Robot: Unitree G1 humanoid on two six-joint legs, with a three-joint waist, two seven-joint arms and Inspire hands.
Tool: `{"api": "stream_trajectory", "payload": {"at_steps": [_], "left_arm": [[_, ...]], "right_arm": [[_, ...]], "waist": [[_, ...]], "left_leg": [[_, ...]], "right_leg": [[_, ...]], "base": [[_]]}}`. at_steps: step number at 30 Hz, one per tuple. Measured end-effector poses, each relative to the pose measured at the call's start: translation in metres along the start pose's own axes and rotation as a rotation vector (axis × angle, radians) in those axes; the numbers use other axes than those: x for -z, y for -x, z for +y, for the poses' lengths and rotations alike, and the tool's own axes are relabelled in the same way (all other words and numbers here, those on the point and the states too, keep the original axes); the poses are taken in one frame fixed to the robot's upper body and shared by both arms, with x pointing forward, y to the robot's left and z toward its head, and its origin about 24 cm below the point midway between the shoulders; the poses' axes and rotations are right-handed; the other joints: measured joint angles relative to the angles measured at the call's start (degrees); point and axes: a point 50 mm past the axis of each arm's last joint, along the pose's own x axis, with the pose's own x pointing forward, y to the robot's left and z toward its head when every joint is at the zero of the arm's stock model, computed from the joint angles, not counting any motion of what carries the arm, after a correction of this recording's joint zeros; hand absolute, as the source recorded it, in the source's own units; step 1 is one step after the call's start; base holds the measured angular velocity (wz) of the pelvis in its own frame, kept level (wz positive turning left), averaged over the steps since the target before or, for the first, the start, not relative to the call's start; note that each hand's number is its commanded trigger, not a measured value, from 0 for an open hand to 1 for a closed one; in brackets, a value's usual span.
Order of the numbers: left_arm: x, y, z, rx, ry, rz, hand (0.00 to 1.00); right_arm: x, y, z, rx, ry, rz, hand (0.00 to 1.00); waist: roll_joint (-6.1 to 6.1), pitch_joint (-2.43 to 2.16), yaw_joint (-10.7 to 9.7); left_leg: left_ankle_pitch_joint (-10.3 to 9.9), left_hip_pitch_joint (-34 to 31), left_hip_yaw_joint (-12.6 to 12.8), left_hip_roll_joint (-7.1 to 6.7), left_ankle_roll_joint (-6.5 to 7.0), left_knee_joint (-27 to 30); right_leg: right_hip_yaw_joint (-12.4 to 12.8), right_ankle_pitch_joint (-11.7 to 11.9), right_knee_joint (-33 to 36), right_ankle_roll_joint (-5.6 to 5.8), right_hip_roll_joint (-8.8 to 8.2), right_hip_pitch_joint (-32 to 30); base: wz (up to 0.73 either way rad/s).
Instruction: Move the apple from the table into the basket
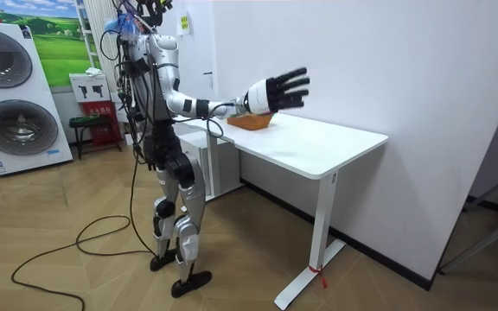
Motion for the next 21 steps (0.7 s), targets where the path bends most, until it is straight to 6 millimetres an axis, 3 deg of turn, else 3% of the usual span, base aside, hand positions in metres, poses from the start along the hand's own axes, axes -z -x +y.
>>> {"api": "stream_trajectory", "payload": {"at_steps": [2,6,8,11,14,21], "left_arm": [[-0.009,-0.002,-0.001,-0.002,0.012,-0.013,0.0],[-0.015,-0.003,-0.003,0.004,0.017,-0.025,0.0],[-0.016,-0.003,-0.003,0.007,0.02,-0.026,0.0],[-0.016,-0.002,-0.009,0.037,0.025,-0.019,0.0],[-0.014,-0.002,-0.009,0.057,0.025,-0.002,0.0],[-0.008,-0.002,-0.01,0.089,0.02,0.03,0.0]], "right_arm": [[0.041,0.004,-0.013,0.023,0.131,0.172,0.0],[0.091,0.02,-0.034,0.025,0.3,0.403,0.0],[0.124,0.04,-0.052,-0.026,0.426,0.554,0.0],[0.154,0.071,-0.072,-0.119,0.546,0.75,0.0],[0.171,0.096,-0.088,-0.197,0.628,0.882,0.0],[0.185,0.123,-0.102,-0.495,0.794,0.939,0.0]], "waist": [[-0.09,0.03,-0.15],[0.4,-0.13,0.06],[0.43,-0.11,0.3],[1.03,-0.01,0.77],[1.08,0.06,2.13],[0.9,0.44,2.36]], "left_leg": [[0.02,0.06,0.15,-0.01,0.03,-0.15],[0.02,0.13,0.45,0.01,0.03,-0.17],[0.02,0.18,0.53,0.04,0.03,-0.17],[0.02,0.29,0.58,0.02,0.03,-0.46],[0.03,1.18,1.19,0.04,0.05,-0.83],[0.0,1.24,1.24,-0.02,0.07,-0.84]], "right_leg": [[0.11,0.02,0.14,0.0,-0.02,-0.2],[0.49,0.01,0.03,0.0,-0.01,-0.17],[0.8,0.01,-0.02,0.0,0.03,-0.11],[0.91,0.0,-0.1,0.01,0.02,-0.19],[1.64,-0.11,0.01,0.01,0.13,-0.03],[1.69,-0.16,-0.08,0.11,0.11,0.19]], "base": [[-0.05],[-0.05],[0.0],[0.0],[-0.13],[0.0]]}}
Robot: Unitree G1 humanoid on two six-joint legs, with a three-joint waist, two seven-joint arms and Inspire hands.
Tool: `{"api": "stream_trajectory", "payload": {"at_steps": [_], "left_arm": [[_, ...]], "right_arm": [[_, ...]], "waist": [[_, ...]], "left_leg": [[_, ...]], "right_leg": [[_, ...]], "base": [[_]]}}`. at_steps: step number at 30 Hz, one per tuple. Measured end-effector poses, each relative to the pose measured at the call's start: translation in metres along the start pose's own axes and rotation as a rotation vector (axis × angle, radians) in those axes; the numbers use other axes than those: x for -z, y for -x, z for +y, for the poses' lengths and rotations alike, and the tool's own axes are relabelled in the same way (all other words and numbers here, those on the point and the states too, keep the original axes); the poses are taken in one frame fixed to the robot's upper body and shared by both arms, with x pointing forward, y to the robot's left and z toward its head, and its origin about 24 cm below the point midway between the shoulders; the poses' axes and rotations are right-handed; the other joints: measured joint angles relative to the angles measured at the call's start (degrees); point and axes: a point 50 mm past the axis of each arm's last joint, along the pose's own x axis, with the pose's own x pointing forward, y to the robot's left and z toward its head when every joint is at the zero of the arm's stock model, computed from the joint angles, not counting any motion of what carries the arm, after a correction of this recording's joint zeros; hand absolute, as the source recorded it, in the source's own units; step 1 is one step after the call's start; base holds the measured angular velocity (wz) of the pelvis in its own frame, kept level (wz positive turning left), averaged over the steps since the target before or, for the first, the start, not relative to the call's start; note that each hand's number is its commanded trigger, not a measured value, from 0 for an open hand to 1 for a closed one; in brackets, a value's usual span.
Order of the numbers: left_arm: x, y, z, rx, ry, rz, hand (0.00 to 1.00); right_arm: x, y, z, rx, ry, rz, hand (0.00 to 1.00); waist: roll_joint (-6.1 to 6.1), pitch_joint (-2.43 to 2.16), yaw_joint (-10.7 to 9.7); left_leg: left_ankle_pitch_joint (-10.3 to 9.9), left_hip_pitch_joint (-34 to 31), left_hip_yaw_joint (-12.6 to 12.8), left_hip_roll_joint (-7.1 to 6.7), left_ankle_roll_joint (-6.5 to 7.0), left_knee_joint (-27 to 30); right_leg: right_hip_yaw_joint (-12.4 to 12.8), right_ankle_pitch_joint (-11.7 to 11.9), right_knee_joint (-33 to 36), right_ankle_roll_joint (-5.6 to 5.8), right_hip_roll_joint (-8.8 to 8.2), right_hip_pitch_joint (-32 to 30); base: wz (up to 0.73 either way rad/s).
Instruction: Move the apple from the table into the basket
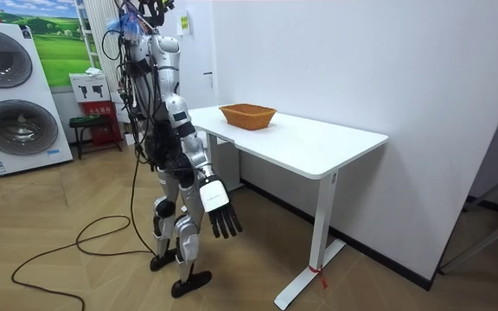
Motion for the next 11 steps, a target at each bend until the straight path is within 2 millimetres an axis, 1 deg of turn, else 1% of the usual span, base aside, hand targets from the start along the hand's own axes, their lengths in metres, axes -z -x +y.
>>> {"api": "stream_trajectory", "payload": {"at_steps": [1,4,7,8,10,11], "left_arm": [[0.0,0.0,0.0,0.001,-0.001,0.002,0.0],[0.002,0.0,-0.001,0.006,-0.006,0.013,0.0],[0.003,0.0,-0.003,0.012,-0.018,0.026,0.0],[0.004,0.0,-0.004,0.013,-0.021,0.035,0.0],[0.006,0.0,-0.004,0.012,-0.022,0.044,0.0],[0.006,0.0,-0.004,0.01,-0.023,0.052,0.0]], "right_arm": [[0.003,0.001,0.003,-0.037,0.053,0.0,0.0],[0.01,0.006,0.015,-0.131,0.169,-0.011,0.0],[0.014,0.012,0.029,-0.224,0.256,-0.031,0.0],[0.014,0.014,0.033,-0.255,0.298,-0.037,0.0],[0.014,0.016,0.037,-0.293,0.346,-0.043,0.0],[0.016,0.016,0.038,-0.31,0.367,-0.04,0.0]], "waist": [[-0.16,0.0,0.22],[0.14,0.24,0.99],[0.27,0.23,1.39],[0.54,0.15,1.45],[0.62,0.16,1.43],[0.72,0.08,1.42]], "left_leg": [[-0.01,0.13,0.0,0.04,0.0,-0.02],[-0.02,0.42,-0.01,0.11,-0.02,-0.07],[-0.02,0.39,-0.13,0.1,-0.02,-0.09],[-0.02,0.4,-0.2,0.07,-0.01,-0.09],[-0.02,0.4,-0.75,0.03,-0.01,-0.09],[-0.03,0.59,-0.96,0.02,-0.01,-0.1]], "right_leg": [[0.03,0.0,-0.04,0.0,0.07,0.15],[0.14,0.01,-0.26,-0.02,0.18,0.52],[-0.17,0.01,-0.33,-0.02,0.11,0.57],[-0.26,0.01,-0.42,-0.02,0.08,0.61],[-0.78,0.06,-0.97,-0.03,0.06,1.1],[-1.15,0.06,-1.14,-0.03,0.0,1.32]], "base": [[0.0],[-0.01],[0.04],[0.04],[0.13],[0.15]]}}
